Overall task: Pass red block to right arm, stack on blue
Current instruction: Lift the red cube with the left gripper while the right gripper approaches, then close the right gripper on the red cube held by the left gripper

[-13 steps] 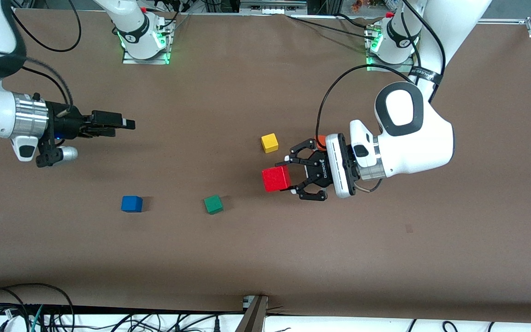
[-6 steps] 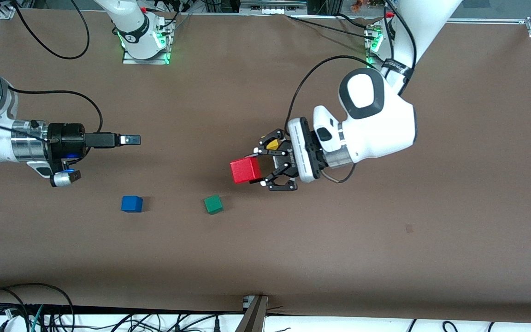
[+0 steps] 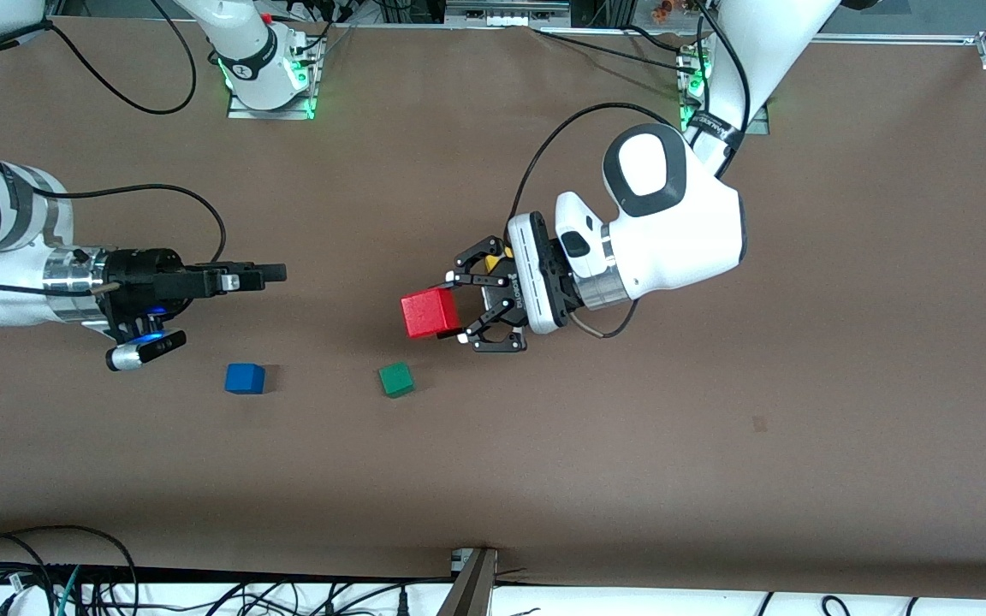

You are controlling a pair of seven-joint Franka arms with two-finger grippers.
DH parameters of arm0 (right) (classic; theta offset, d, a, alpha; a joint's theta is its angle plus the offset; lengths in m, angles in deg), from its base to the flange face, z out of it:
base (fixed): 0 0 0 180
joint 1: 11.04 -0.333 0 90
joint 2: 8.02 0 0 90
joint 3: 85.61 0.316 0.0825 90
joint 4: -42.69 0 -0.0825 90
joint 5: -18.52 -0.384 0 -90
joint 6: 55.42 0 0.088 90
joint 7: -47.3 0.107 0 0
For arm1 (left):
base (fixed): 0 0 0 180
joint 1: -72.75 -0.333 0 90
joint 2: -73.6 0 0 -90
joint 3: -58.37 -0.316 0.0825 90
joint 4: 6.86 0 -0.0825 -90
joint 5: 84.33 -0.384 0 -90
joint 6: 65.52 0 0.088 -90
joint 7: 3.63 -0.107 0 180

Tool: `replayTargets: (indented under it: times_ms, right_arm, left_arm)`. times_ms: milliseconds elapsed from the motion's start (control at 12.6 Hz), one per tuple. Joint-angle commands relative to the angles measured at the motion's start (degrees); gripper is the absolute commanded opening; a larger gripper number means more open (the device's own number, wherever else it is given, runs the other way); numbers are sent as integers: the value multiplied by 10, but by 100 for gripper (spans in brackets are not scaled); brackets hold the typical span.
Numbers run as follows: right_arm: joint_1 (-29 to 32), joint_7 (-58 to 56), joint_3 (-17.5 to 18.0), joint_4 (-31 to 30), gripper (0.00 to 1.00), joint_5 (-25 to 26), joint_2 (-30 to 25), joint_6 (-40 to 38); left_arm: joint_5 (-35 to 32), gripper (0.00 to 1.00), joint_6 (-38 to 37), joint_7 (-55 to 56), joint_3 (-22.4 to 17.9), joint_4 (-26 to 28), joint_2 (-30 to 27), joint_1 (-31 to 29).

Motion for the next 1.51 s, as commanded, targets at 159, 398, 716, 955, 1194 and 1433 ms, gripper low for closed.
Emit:
replayTargets:
  times_ms: [159,398,716,955,1194,1433]
  right_arm:
    - [-24,-15,2,16,100,-55,51,32]
    - [-44,-54,4,16,100,-81,75,65]
    - [-87,-81,4,52,100,-134,90,129]
    - [-104,-86,4,60,100,-133,90,162]
    - [-122,-97,4,61,100,-134,89,190]
    - [-149,-98,5,69,100,-135,88,234]
  left_arm:
    - [37,0,7,-4,-3,-23,13,10]
    - [49,0,19,-6,-4,-33,23,19]
    - [46,0,21,-11,-4,-36,32,23]
    - [46,0,21,-11,-5,-41,35,23]
    - [44,0,21,-12,-7,-44,39,24]
    - [44,0,21,-12,-8,-61,52,25]
